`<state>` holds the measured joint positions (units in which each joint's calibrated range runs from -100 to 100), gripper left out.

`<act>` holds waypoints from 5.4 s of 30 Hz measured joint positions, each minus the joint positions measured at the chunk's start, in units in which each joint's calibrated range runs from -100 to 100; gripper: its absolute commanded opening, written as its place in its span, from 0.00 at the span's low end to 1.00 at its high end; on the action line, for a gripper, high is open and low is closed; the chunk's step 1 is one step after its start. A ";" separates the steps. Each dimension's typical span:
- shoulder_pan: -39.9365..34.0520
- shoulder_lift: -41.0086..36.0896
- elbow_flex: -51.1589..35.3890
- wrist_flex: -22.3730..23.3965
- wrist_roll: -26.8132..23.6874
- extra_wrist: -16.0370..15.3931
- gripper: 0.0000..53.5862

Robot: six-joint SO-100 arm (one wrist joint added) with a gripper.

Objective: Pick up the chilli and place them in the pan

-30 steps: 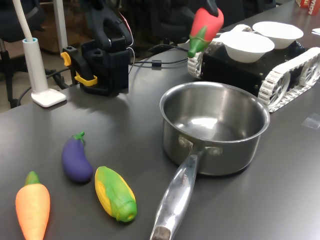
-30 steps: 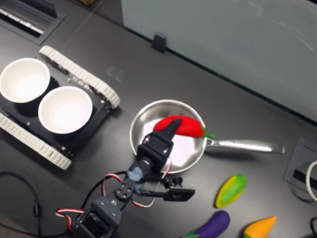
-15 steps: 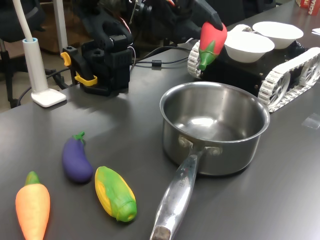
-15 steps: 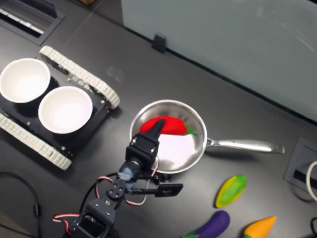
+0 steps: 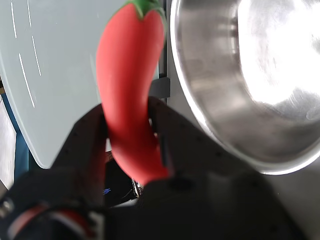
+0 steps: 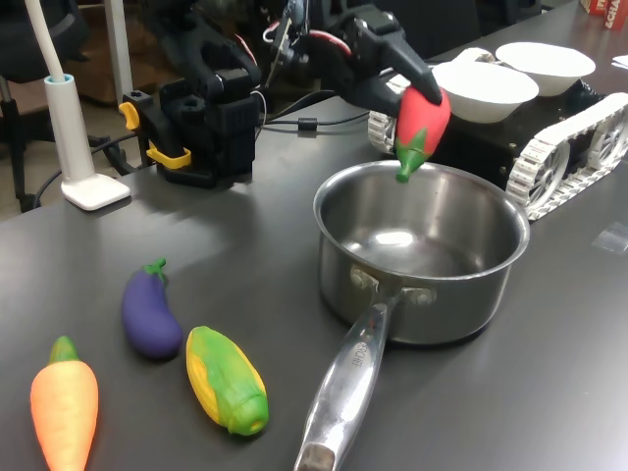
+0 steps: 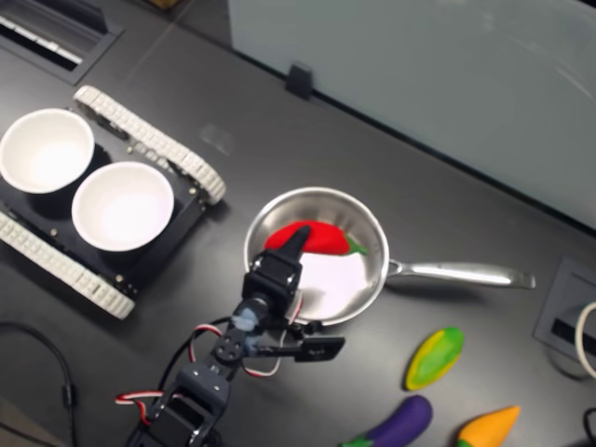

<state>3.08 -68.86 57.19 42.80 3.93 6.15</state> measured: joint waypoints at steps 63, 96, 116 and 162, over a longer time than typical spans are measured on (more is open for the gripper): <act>-0.55 -2.36 14.57 -0.76 -3.22 4.22 0.87; -1.10 -12.79 -8.87 19.46 -3.57 4.22 0.07; -2.53 -20.62 -12.85 31.36 -3.13 3.21 0.00; -2.53 -25.76 12.85 40.20 -2.69 1.74 0.00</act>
<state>0.55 -94.61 70.05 83.00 1.25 7.90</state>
